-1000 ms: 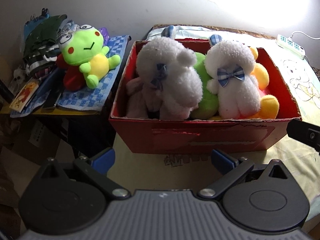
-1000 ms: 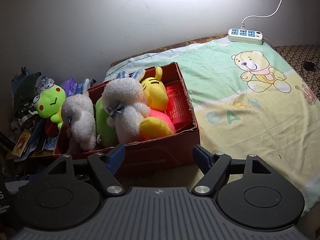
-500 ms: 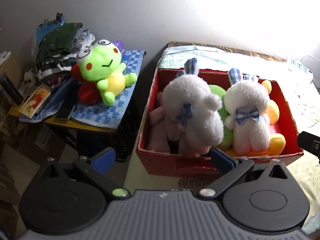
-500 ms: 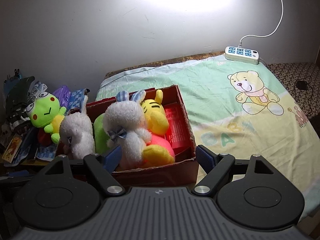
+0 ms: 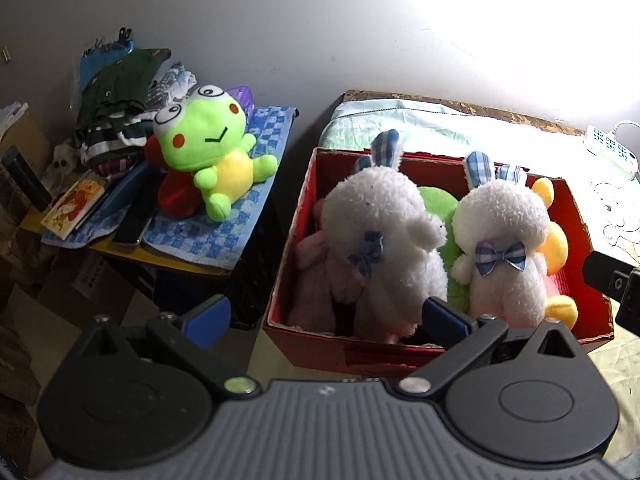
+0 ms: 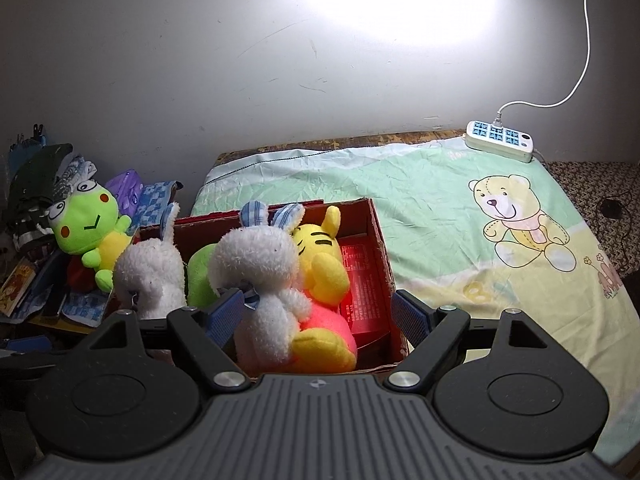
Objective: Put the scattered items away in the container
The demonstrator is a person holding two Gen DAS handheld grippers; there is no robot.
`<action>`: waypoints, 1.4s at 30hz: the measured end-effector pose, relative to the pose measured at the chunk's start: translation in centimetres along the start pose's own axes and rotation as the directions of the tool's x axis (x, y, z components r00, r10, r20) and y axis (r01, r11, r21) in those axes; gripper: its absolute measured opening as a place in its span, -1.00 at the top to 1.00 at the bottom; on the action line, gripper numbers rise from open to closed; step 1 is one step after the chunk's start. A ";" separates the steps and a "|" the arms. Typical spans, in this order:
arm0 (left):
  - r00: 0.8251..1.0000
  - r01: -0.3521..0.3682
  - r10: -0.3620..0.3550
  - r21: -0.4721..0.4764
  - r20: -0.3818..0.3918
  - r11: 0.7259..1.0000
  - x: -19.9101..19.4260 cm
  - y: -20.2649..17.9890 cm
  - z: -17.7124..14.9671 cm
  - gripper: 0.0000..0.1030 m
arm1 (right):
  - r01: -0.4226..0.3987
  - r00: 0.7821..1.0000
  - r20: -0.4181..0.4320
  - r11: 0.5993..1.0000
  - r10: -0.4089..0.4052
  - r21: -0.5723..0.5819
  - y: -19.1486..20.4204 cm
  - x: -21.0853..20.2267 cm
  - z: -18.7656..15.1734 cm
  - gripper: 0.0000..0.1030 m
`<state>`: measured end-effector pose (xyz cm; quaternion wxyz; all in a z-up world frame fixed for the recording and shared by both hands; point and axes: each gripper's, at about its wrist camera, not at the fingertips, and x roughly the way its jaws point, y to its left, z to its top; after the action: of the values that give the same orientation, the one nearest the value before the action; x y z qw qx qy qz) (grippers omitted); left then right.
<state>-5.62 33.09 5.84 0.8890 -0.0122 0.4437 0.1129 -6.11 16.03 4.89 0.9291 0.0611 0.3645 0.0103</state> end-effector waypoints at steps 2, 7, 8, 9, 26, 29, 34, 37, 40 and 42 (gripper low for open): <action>1.000 -0.014 0.014 -0.006 -0.008 1.000 0.2 0.1 0.0 -0.98 | -0.003 1.000 0.005 1.000 0.003 -0.007 0.1 0.1 0.1 -0.61; 0.999 -0.029 0.029 -0.016 -0.017 0.999 0.4 0.4 0.1 -0.98 | -0.023 1.000 0.001 1.000 0.023 -0.001 0.0 0.6 0.2 -0.61; 1.000 -0.026 0.026 -0.012 -0.015 1.000 0.4 0.3 0.2 -0.98 | -0.022 1.000 0.002 1.000 0.022 0.002 -0.1 0.7 0.3 -0.61; 1.000 -0.023 0.023 -0.007 -0.012 1.000 0.3 0.2 0.2 -0.98 | -0.022 1.000 0.002 1.000 0.022 0.009 -0.3 0.7 0.3 -0.61; 0.994 0.096 -0.101 0.119 0.030 0.988 0.4 -7.3 1.8 -0.98 | 0.058 0.998 0.024 0.978 -0.064 0.199 -7.1 0.8 1.1 -0.42; 0.994 0.096 -0.101 0.123 0.035 0.988 0.5 -7.7 2.1 -0.98 | 0.044 0.999 0.012 0.978 -0.048 0.202 -7.4 1.2 1.2 -0.24; 0.996 0.082 -0.086 0.108 0.032 0.991 0.7 -7.3 2.4 -0.98 | 0.024 1.000 0.014 0.981 -0.028 0.195 -7.0 1.5 1.4 -0.23; 0.997 0.065 -0.068 0.097 0.033 0.993 0.8 -6.6 2.5 -0.98 | 0.010 1.000 0.018 0.984 -0.013 0.176 -6.3 1.7 1.6 -0.23; 0.998 0.053 -0.055 0.082 0.025 0.995 1.0 -5.8 2.4 -0.98 | -0.011 1.000 0.014 0.988 0.009 0.154 -5.4 2.0 1.6 -0.23; 0.999 0.042 -0.043 0.070 0.020 0.997 1.1 -5.0 2.3 -0.98 | -0.029 1.000 0.010 0.990 0.028 0.136 -4.6 2.1 1.5 -0.23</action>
<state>-2.13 28.68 5.93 0.8958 0.0104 0.4372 0.0787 -3.65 11.41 3.97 0.9239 0.1297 0.3599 -0.0016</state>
